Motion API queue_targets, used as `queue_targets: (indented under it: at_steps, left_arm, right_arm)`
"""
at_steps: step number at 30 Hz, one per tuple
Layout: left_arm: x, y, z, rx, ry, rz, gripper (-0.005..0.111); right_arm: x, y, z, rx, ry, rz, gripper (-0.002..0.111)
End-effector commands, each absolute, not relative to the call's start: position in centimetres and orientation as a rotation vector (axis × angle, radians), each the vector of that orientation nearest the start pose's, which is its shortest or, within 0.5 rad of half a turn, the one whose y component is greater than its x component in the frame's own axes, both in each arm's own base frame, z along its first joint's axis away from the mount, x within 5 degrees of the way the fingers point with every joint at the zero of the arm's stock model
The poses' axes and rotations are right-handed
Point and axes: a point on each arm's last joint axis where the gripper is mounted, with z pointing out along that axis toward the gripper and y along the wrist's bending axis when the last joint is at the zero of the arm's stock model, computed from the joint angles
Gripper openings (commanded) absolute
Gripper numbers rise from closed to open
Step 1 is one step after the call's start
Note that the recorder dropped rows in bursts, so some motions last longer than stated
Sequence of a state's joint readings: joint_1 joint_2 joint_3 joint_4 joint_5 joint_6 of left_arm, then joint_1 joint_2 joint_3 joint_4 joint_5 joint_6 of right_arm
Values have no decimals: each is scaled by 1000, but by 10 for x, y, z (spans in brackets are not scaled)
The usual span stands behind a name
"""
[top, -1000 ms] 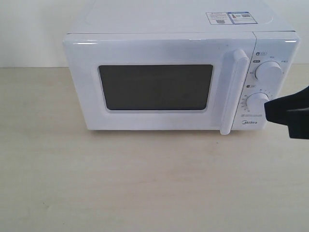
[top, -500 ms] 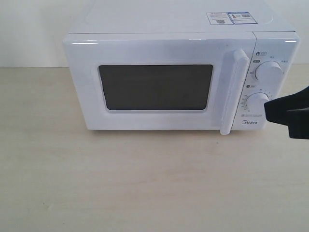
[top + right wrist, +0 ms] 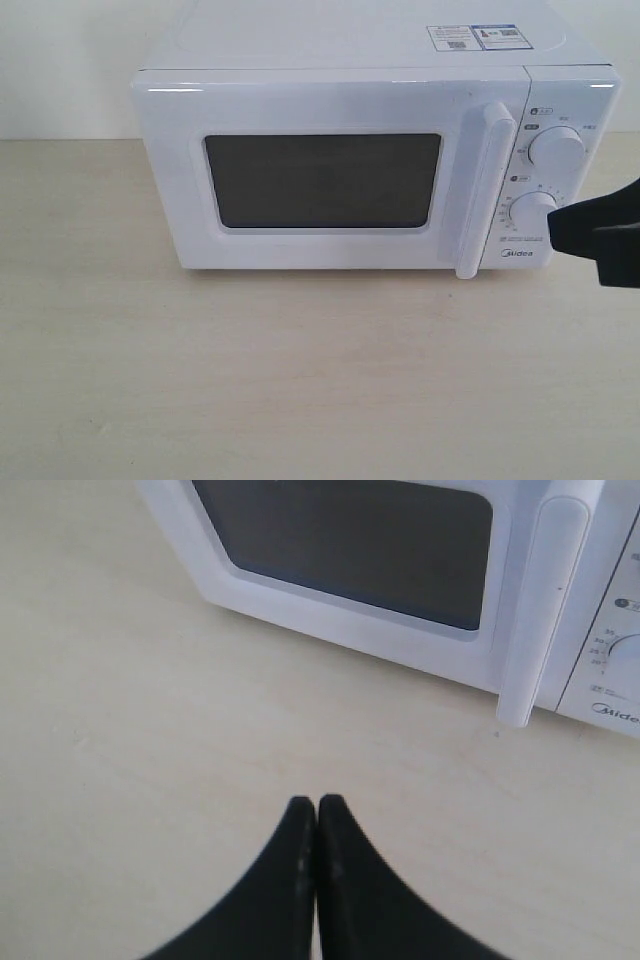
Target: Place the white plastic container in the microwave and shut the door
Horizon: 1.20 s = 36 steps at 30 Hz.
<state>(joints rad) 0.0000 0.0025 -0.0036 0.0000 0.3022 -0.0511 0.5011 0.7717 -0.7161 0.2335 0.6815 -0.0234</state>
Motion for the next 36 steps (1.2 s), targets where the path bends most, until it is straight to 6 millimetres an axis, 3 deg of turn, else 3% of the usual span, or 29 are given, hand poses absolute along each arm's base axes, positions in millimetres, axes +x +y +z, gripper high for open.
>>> queue_targets:
  at_steps: [1, 24, 28, 30, 33, 36]
  left_arm:
    - [54, 0, 186, -56, 1787, -43, 4]
    - [54, 0, 186, -56, 1787, -43, 4]
    - [54, 0, 186, -56, 1787, -43, 4]
    - [54, 0, 186, -55, 1787, -42, 4]
    - [54, 0, 185, -55, 1790, -41, 4]
    - [54, 0, 185, -55, 1790, -41, 4]
  right_arm:
    - [122, 81, 326, -464, 2191, 519, 0]
    - [123, 80, 326, -499, 2176, 471, 0]
    - [118, 69, 332, -511, 2100, 391, 0]
    - [110, 53, 330, -375, 1994, 376, 0]
    - [84, 27, 301, -176, 1863, 304, 0]
    - [62, 15, 271, -84, 1729, 244, 0]
